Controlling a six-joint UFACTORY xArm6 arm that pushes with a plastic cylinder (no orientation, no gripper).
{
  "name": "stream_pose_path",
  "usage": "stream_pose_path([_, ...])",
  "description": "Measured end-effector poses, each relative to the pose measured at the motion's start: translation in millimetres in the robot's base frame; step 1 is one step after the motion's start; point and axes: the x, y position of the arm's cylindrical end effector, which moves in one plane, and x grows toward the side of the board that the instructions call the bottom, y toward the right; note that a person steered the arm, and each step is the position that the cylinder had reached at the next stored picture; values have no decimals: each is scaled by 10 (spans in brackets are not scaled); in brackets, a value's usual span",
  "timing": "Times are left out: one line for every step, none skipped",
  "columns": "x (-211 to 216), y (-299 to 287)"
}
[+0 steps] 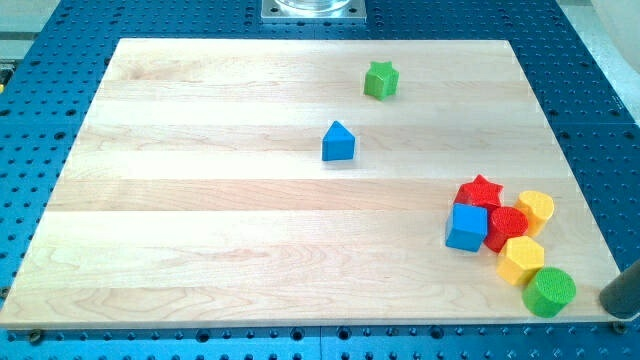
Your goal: Move the green circle towards the bottom left of the cube
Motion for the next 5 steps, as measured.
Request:
stream_pose_path([1, -409])
stream_pose_path([-6, -557])
stream_pose_path([-6, -743])
stream_pose_path([-107, -1273])
stream_pose_path([-573, -1763])
